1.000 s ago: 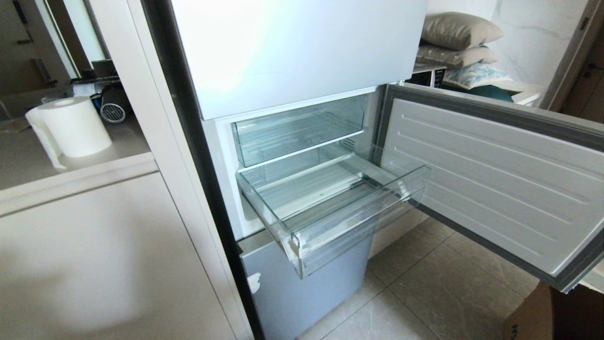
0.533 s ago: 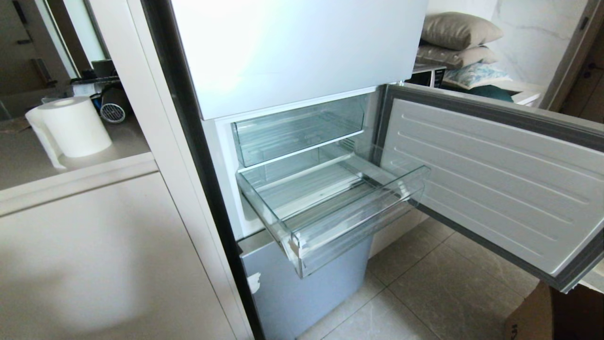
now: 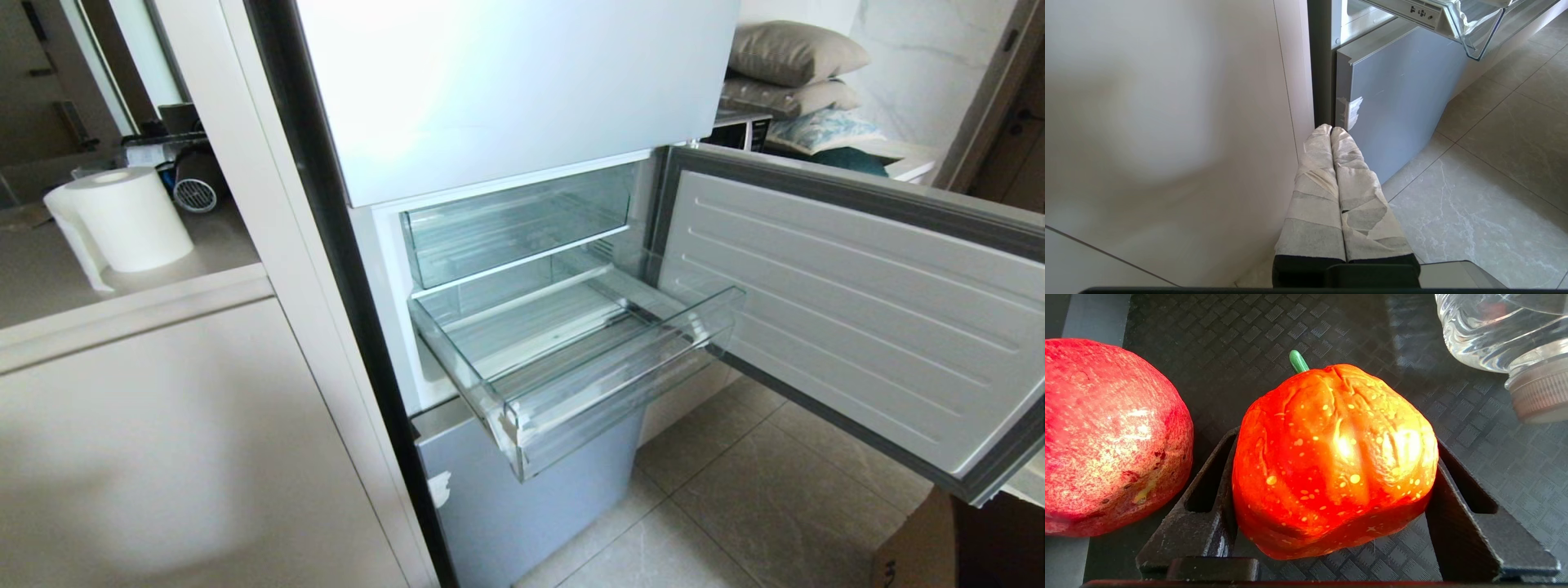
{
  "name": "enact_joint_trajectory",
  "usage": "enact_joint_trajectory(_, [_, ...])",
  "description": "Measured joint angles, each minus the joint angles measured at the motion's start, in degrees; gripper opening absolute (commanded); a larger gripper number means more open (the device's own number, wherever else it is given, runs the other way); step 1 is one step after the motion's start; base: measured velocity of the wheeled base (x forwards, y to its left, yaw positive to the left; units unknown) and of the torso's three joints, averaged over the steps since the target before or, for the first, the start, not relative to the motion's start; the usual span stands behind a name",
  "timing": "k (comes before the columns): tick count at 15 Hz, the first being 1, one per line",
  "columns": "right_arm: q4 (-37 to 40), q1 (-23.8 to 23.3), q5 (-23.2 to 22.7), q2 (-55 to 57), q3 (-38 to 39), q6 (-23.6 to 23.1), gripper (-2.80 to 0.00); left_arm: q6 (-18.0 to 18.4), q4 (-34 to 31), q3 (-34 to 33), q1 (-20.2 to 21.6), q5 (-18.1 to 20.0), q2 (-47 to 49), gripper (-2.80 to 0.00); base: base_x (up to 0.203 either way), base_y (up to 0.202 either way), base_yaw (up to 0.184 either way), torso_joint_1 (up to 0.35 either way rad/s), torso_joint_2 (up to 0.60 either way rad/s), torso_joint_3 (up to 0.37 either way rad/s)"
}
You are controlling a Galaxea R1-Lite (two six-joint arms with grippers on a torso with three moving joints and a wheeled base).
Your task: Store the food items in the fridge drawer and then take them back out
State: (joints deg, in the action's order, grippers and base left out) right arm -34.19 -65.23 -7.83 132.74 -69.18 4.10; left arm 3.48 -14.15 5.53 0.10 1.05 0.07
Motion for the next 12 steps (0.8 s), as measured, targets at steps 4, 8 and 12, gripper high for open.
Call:
enact_joint_trajectory(4, [0.56,-1.02,-0.57,-4.46,2.18,0.6,-2.8,0.0,0.0,0.0,-0.05,0.0,0.0,-2.8,0.0,0.0,0.0,0.0,0.0,0.0])
enact_joint_trajectory(8, [0.55,-2.84,-1.56,-19.91,6.84,3.93,-2.8,0.02,-0.01,0.0,0.0,0.0,0.0,-2.8,0.0,0.0,0.0,0.0,0.0,0.0])
enact_joint_trajectory(12, [0.49,-1.38,-2.58,-40.21,10.37,10.02,-2.8,0.02,-0.02,0.0,-0.05,0.0,0.0,-2.8,0.0,0.0,0.0,0.0,0.0,0.0])
